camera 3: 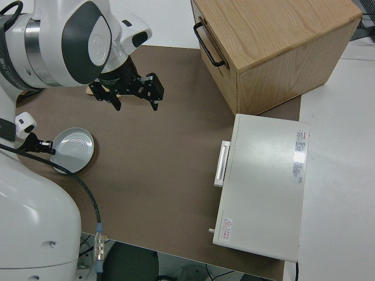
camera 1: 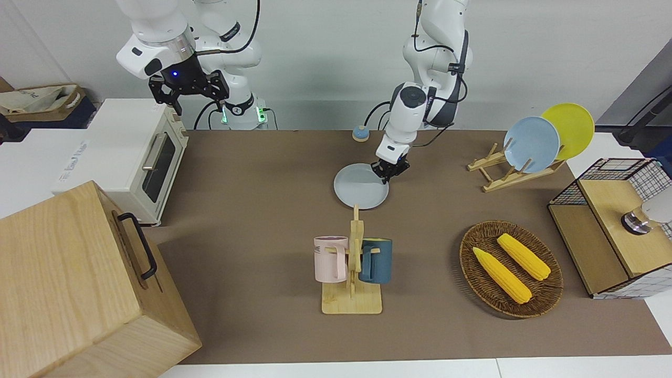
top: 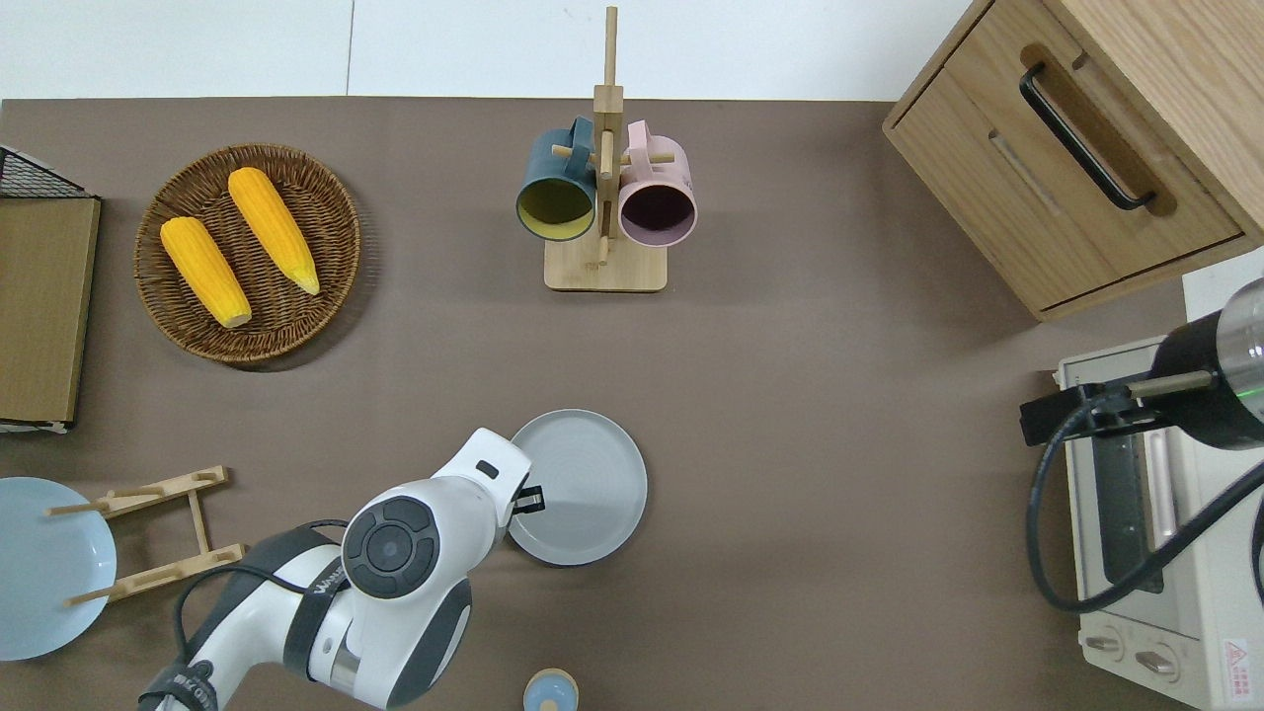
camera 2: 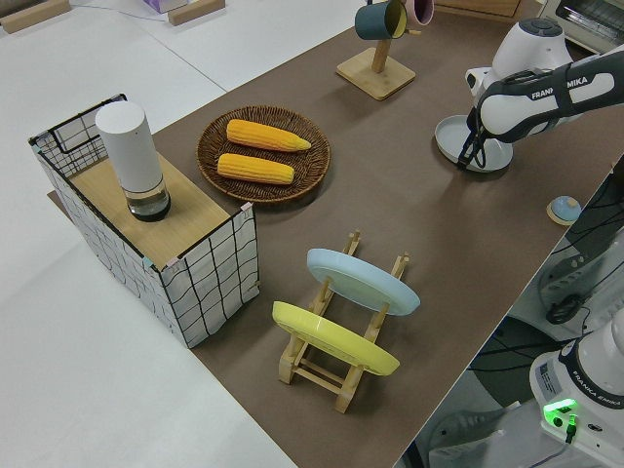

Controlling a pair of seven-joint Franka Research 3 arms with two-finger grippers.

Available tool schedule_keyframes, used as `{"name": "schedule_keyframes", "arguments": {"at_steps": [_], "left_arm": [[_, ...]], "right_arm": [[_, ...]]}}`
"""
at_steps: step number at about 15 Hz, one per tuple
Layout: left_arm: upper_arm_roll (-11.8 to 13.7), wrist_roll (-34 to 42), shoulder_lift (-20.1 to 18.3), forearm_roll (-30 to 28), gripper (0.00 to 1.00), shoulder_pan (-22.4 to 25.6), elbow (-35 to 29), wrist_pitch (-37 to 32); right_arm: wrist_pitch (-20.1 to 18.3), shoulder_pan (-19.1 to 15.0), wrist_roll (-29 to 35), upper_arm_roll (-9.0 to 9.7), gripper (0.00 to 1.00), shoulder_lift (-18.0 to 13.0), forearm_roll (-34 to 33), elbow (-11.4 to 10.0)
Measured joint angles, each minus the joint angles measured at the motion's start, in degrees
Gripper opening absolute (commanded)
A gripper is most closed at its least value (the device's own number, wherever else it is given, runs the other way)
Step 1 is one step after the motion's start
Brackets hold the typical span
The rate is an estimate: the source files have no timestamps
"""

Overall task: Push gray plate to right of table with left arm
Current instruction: 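Push the gray plate with the left gripper across the table toward the toaster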

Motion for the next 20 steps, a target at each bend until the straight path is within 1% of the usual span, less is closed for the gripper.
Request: {"name": "schedule_keyframes", "arguments": {"at_steps": [4,8,12,16,20], "left_arm": [[-0.77,-3.14,1.82,-0.03,0.0,-1.43,2.07,0.07],[-2.73,-6.01,3.42,-0.03,0.0,-1.47,3.97,0.11],[-5.82,-10.85,5.76,-0.04,0.0,-1.52,6.81,0.19],[-8.33,-15.49,7.94,-0.04,0.0,-1.89,9.82,0.26],[-9.53,-19.72,10.42,-0.04,0.0,-3.63,12.99,0.3]], "right_arm": [[0.0,0.0,0.0,0.0,0.983,0.0,0.0,0.0],[0.0,0.0,0.0,0.0,0.983,0.0,0.0,0.0],[0.0,0.0,0.0,0.0,0.983,0.0,0.0,0.0],[0.0,0.0,0.0,0.0,0.983,0.0,0.0,0.0],[0.0,0.0,0.0,0.0,0.983,0.0,0.0,0.0]]}}
